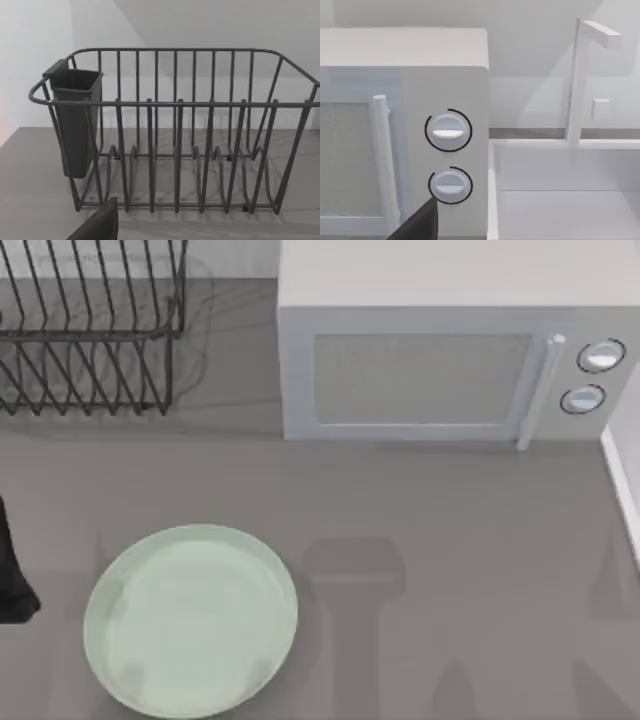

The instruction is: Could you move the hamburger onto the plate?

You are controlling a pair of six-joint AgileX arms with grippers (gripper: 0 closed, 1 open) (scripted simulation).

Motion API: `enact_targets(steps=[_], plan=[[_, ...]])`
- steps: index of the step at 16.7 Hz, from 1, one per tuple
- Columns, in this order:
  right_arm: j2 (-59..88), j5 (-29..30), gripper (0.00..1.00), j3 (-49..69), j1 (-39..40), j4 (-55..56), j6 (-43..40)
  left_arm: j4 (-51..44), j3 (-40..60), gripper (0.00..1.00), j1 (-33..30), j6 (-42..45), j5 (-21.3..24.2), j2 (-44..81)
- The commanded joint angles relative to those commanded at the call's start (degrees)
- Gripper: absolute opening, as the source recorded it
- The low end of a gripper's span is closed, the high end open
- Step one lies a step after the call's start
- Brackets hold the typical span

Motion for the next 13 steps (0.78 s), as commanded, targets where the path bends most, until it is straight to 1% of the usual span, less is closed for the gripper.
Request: enact_targets(steps=[3,6,9,13], plan=[[0.00,0.00,1.00,0.00,0.00,0.00,0.00,-0.51,0.54,1.00,0.22,0.28,-0.02,0.65],[0.00,0.00,1.00,0.00,0.00,0.00,0.00,-4.55,4.82,1.00,1.85,2.52,-0.10,6.16],[0.00,0.00,1.00,0.00,0.00,0.00,0.00,-11.56,12.09,1.00,4.50,6.37,-0.08,17.14],[0.00,0.00,1.00,0.00,0.00,0.00,0.00,-23.63,23.83,1.00,8.89,12.79,0.00,38.92]])
